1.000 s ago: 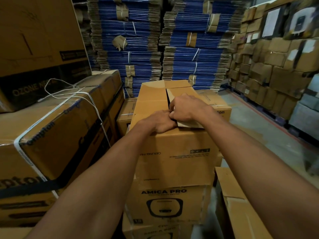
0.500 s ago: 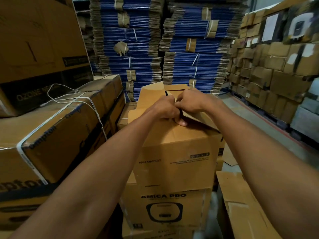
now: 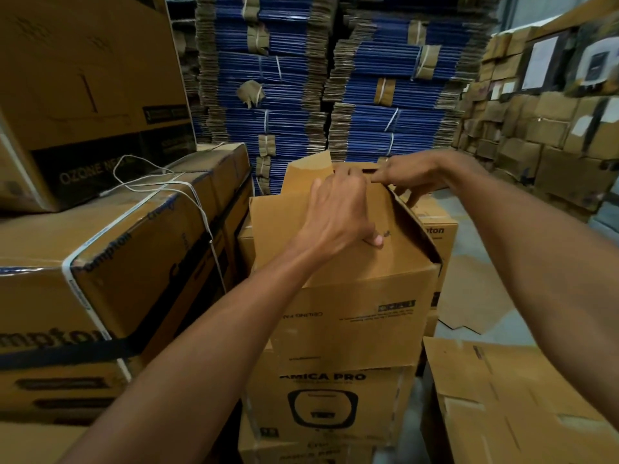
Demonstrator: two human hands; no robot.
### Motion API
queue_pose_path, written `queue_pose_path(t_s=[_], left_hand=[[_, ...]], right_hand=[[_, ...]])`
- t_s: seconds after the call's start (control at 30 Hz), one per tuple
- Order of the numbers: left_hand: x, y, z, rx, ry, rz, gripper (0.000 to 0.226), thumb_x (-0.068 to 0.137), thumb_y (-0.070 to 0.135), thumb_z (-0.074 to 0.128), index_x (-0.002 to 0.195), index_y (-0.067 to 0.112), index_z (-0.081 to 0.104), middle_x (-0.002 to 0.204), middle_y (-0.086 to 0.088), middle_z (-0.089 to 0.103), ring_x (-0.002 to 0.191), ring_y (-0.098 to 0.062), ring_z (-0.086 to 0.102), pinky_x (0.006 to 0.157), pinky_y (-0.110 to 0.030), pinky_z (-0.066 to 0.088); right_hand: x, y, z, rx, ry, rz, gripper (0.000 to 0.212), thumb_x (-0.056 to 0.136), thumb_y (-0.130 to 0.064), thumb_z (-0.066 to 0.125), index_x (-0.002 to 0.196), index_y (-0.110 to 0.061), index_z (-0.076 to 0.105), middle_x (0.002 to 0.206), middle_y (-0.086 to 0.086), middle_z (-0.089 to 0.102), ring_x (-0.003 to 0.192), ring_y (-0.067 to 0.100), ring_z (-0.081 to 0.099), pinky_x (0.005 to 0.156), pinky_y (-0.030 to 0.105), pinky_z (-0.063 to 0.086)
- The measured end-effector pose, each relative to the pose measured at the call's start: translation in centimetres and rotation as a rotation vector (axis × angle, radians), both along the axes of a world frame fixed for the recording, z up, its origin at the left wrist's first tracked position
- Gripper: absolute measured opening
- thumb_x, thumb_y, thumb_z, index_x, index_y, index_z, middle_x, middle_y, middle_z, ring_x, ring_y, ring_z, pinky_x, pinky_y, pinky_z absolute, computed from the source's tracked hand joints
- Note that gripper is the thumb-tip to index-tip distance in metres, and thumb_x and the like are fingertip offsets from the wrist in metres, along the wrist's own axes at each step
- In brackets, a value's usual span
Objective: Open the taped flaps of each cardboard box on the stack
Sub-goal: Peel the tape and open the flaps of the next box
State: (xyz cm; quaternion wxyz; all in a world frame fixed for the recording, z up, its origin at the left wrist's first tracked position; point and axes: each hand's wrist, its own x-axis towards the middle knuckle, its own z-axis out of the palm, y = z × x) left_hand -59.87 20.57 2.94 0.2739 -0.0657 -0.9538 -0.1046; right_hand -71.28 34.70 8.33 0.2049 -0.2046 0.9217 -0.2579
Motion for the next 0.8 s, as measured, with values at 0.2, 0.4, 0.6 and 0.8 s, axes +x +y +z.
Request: queue_pose_path(t_s=[0.2, 0.4, 0.6, 0.8], left_hand=[[1.6, 1.0, -0.6, -0.102, 0.206, 0.03, 0.092, 0.054, 0.055, 0.094, 0.124, 0.009, 0.055, 0.118, -0.007, 0.056, 0.099, -0.023, 0.059, 0.089, -0.036, 0.043], [4.3, 1.4, -1.7, -0.198, 0.461, -0.015, 0.073, 0.052, 0.04, 0.099, 0.107, 0.005, 0.066, 0.097, -0.008, 0.066, 0.059, -0.009, 0.036, 0.054, -0.024, 0.03], [7.0, 2.8, -4.5, -0.326, 0.491, -0.23, 0.028, 0.087, 0.021, 0.08, 0.105, 0.004, 0.068, 0.091, -0.011, 0.069, 0.053, -0.018, 0.062, 0.043, -0.031, 0.052], [9.3, 2.6, -7.8, -0.209, -0.182, -0.17, 0.061, 0.093, 0.066, 0.054, 0.134, 0.021, 0.043, 0.135, -0.006, 0.046, 0.123, -0.028, 0.046, 0.102, -0.051, 0.045]], right_hand=[[-0.8, 0.8, -0.6, 0.019, 0.152, 0.007, 0.033, 0.105, -0.046, 0.047, 0.121, -0.027, 0.068, 0.13, 0.0, 0.059, 0.123, 0.027, 0.052, 0.091, 0.049, 0.05], [-0.9, 1.7, -0.8, -0.01, 0.22, 0.052, 0.033, 0.107, -0.036, 0.043, 0.114, -0.019, 0.071, 0.118, 0.004, 0.064, 0.111, 0.026, 0.06, 0.094, 0.053, 0.054], [-1.0, 1.9, -4.1, 0.129, 0.148, 0.125, 0.029, 0.096, -0.007, 0.058, 0.112, -0.026, 0.072, 0.12, -0.005, 0.067, 0.114, 0.018, 0.062, 0.09, 0.034, 0.053], [-0.1, 2.8, -9.5, 0.151, 0.343, 0.106, 0.029, 0.095, -0.022, 0.064, 0.121, -0.035, 0.067, 0.134, -0.005, 0.062, 0.123, 0.018, 0.054, 0.108, 0.037, 0.04]])
